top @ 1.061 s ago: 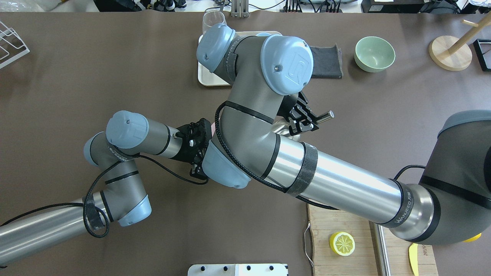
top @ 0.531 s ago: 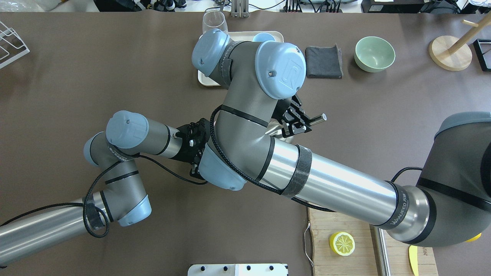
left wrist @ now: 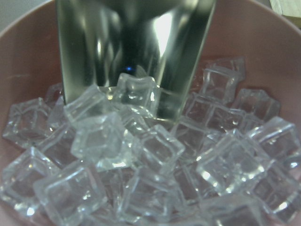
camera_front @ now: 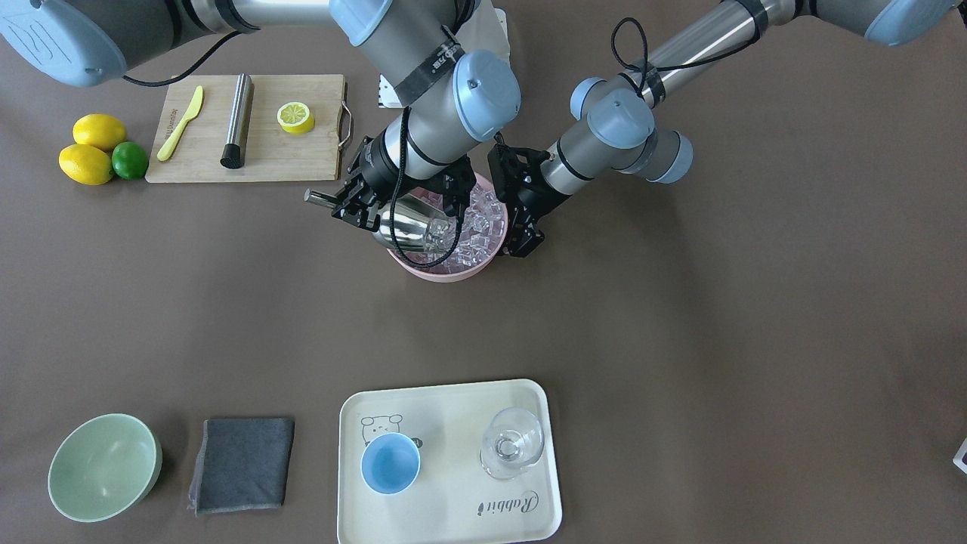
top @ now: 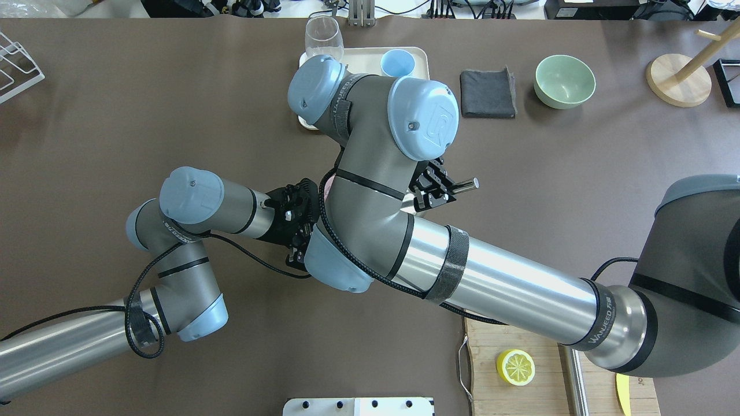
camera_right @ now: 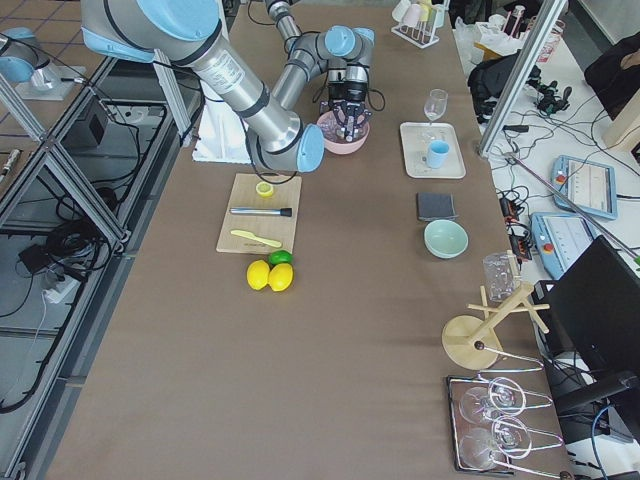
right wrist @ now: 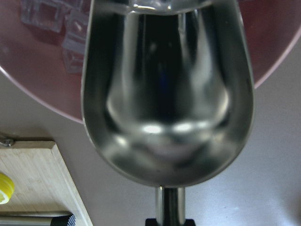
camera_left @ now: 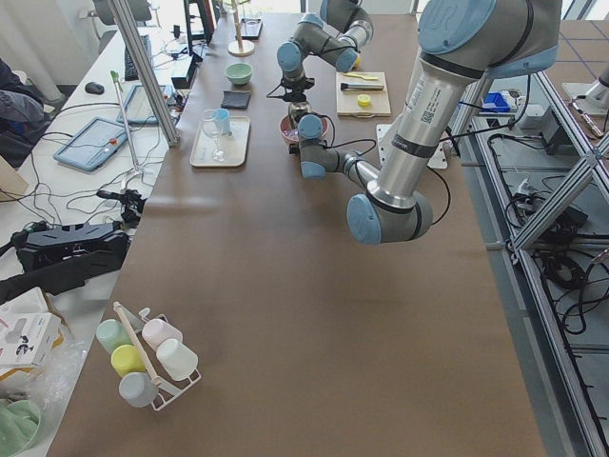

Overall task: Put ice in cup with scoop
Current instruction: 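Dip the scoop into the ice cubes with the right gripper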

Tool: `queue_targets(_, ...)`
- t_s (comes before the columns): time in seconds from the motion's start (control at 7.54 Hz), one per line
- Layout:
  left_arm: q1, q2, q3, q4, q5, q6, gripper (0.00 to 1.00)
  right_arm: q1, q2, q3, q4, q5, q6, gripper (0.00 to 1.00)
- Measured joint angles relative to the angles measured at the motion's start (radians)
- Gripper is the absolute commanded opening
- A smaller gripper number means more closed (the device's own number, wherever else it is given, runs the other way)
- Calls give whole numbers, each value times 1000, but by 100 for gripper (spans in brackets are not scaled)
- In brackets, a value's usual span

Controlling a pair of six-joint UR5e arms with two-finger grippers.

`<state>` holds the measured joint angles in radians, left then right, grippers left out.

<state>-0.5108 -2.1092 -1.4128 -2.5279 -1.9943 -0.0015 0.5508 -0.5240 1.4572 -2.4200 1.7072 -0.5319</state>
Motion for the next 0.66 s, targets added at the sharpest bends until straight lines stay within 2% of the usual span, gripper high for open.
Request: queue_targets(0.66,0,1,0,0,-3,0,98,0,-34,9,113,16,72,0)
